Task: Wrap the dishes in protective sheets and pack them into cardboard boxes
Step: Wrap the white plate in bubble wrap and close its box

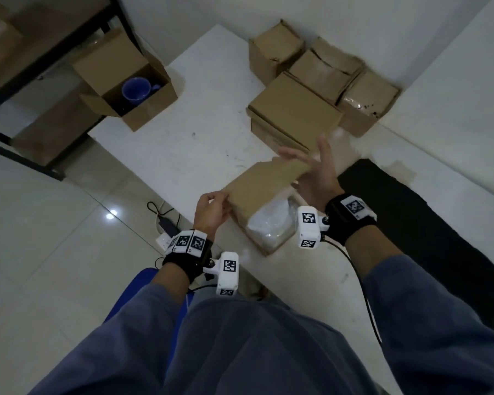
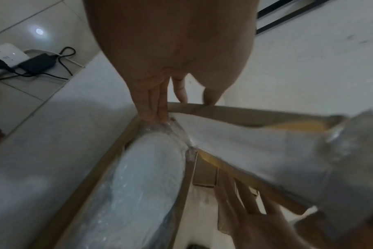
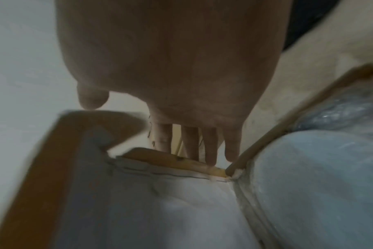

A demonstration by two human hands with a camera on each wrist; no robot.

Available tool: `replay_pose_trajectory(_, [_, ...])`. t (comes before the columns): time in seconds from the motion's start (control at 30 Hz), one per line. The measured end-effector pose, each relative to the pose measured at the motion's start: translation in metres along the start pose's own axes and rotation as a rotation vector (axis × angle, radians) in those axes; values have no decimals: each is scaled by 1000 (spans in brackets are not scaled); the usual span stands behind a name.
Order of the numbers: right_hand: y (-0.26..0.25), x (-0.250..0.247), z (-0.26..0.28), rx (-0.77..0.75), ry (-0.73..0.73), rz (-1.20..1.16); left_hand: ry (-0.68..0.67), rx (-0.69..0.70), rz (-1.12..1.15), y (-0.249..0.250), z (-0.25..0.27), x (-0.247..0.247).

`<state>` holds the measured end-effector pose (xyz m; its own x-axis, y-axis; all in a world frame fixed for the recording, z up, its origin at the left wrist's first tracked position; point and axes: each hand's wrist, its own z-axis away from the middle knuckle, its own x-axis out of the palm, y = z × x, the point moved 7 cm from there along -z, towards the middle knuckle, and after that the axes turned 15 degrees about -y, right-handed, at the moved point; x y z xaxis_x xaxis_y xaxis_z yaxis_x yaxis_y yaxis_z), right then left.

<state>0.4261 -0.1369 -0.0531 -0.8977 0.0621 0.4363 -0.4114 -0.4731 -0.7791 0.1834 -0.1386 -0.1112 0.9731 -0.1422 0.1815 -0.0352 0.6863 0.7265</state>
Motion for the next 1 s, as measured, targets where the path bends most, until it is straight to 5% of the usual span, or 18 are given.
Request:
replay_pose_trajectory(0.13, [13,-20,29,48,-9,89,17,-33,-30,-16,15,15])
replay_pose_trajectory(0.37, [43,-60,53,146,73,696,-93,-125,-116,-60,38,41])
replay_pose_trajectory(0.57, [64,-70,57,171,138,767,-156,-192,-209,-86,48,55])
replay_pose_trajectory(1.0, [87,-85,52,154,251,811,19,-167,-203,-127,42,65])
